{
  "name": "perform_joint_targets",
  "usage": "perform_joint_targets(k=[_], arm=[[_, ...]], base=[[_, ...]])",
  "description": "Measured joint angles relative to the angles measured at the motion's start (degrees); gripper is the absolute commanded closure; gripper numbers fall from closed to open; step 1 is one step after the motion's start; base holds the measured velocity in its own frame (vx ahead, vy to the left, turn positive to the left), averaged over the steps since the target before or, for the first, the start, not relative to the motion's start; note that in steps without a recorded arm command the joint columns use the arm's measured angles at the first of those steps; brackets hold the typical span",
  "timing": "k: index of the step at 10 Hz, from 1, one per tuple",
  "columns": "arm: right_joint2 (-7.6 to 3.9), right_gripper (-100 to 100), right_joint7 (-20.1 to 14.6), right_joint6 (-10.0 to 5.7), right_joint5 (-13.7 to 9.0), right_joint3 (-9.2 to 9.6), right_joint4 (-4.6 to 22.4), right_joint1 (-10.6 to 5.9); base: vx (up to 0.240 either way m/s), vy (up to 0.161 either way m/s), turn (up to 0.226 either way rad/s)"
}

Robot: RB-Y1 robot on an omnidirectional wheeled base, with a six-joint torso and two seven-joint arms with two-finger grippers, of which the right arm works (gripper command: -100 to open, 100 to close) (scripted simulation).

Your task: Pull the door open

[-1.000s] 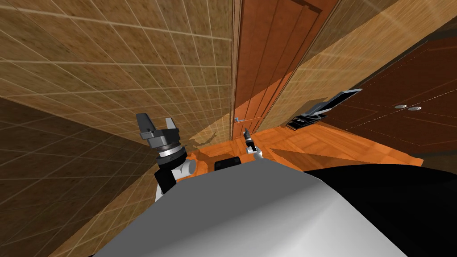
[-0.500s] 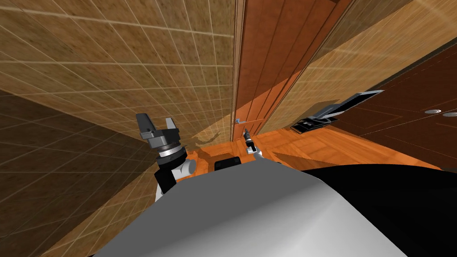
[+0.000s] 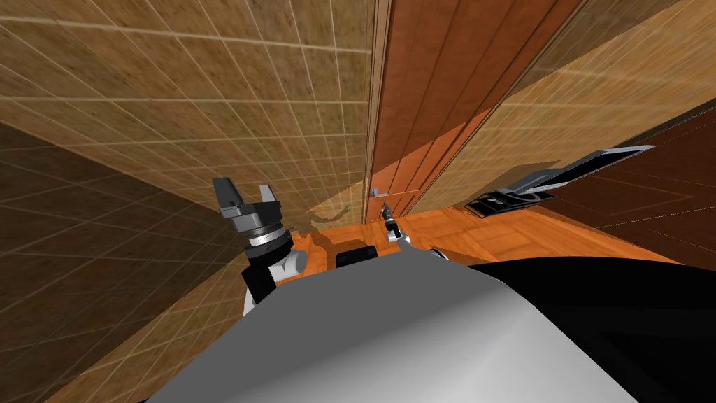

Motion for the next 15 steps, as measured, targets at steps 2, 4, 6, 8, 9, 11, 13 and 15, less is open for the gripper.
perform_joint_targets(k=[2,4,6,8,9,11,13,15], arm=[[0.1,-100,-0.3,-0.31,0.1,-0.25,1.9,-0.63],[-0.15,-100,-0.8,-0.73,0.1,-0.42,3.8,-1.32],[-0.2,-100,-1.1,-1.32,0.1,-0.6,5.8,-2.14],[-0.29,-100,-1.4,-1.94,0.2,-0.78,7.8,-2.93],[-0.26,-100,-1.5,-2.22,0.2,-0.88,8.9,-3.36],[-1.26,-100,-2.1,-3.06,-0.1,-1.16,10.1,-3.31],[-1.96,-100,-3.0,-2.62,-0.3,-1.43,8.4,-1.82],[-3.56,-100,-4.2,-2.92,-0.9,-2.1,7.0,0.11]], base=[[0.064,-0.1,0.082],[0.043,-0.055,0.055],[0.032,-0.05,0.079],[0.038,-0.063,0.076],[0.017,-0.03,0.014],[0.154,0.037,0.153],[0.151,0.033,0.08],[0.196,0.023,0.122]])
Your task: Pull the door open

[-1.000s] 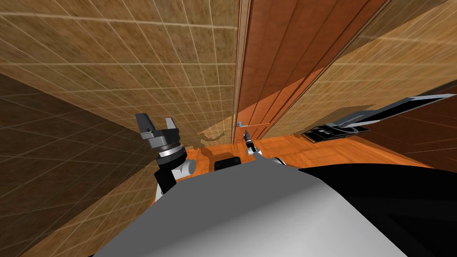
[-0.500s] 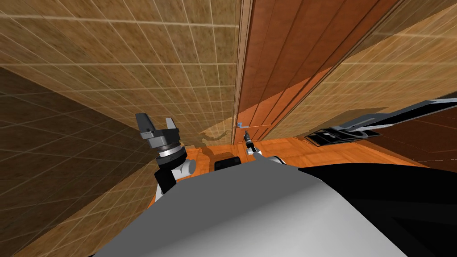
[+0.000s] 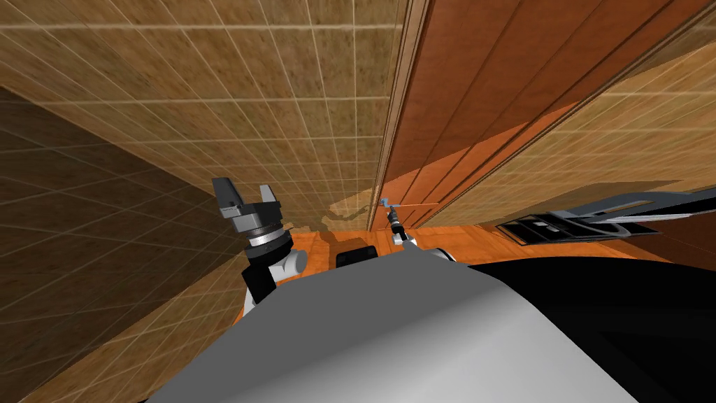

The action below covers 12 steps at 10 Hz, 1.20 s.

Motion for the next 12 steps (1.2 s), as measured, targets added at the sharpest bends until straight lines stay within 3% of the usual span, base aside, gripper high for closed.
perform_joint_targets(k=[1,2,3,5,6,12], arm=[[-0.42,-100,-0.3,0.01,-0.1,-0.18,0.4,-0.02],[-0.82,-100,-0.7,-1.32,-0.2,-0.23,2.8,-0.83],[-2.17,-100,-1.6,-2.77,-0.5,-0.56,4.6,-0.65],[-3.42,-100,-2.8,-3.78,-1.0,-1.18,5.0,0.27],[-3.48,100,-2.8,-3.87,-1.0,-1.21,5.1,0.28],[-3.37,100,-2.7,-3.69,-1.0,-1.15,5.1,0.29]], base=[[0.028,0.007,-0.033],[0.122,0.013,0.166],[0.206,0.011,0.186],[0.119,-0.001,0.049],[-0.008,0.0,-0.008],[-0.031,-0.005,0.017]])
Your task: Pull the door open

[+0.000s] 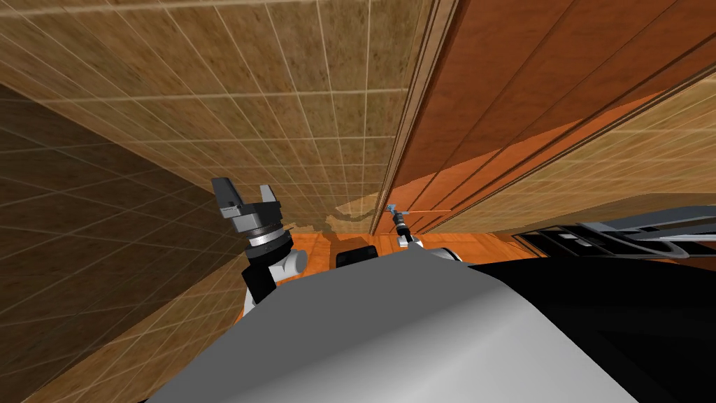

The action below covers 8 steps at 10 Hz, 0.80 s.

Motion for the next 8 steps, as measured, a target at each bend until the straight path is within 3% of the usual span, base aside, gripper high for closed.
perform_joint_targets(k=[2,3,4,8], arm=[[-0.78,100,-1.1,-0.51,0.5,0.71,-0.5,0.35],[-0.93,100,-1.6,-0.1,0.9,1.22,-2.1,1.45],[-0.99,100,-2.0,-0.42,1.1,1.52,-1.3,1.25],[-3.04,100,-5.5,-3.1,3.0,4.08,-0.5,2.12]], base=[[-0.164,-0.05,0.085],[-0.126,-0.025,0.042],[-0.176,-0.026,0.114],[-0.239,-0.076,0.129]])
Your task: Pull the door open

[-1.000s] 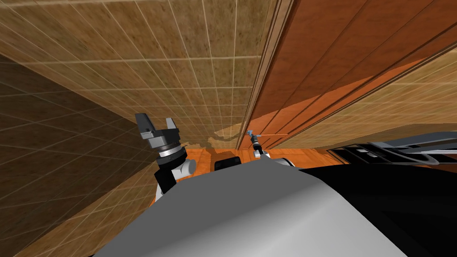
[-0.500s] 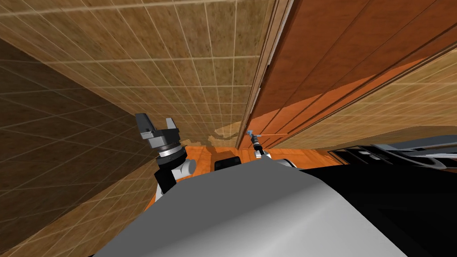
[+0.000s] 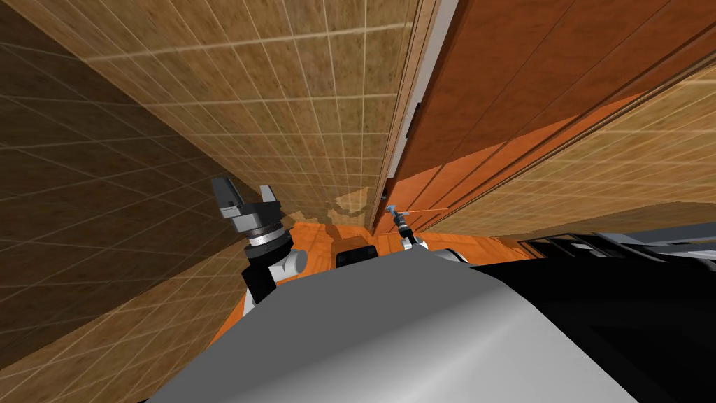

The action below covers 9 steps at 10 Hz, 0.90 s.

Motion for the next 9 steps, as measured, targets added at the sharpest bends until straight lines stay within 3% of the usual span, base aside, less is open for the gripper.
perform_joint_targets(k=[4,5,6,8,9], arm=[[-1.25,100,-2.4,-1.31,1.4,1.87,-0.3,1.53],[-1.73,100,-3.1,-1.91,1.7,2.25,-1.3,2.55],[-2.11,100,-3.7,-3.15,2.0,2.61,-0.3,2.34],[-3.06,100,-5.1,-4.62,2.8,3.58,-1.5,4.3],[-3.25,100,-5.4,-6.29,3.1,3.93,0.6,3.79]], base=[[-0.163,-0.048,0.086],[-0.19,-0.061,0.094],[-0.209,-0.083,0.153],[-0.166,-0.063,0.079],[-0.196,-0.051,0.141]])
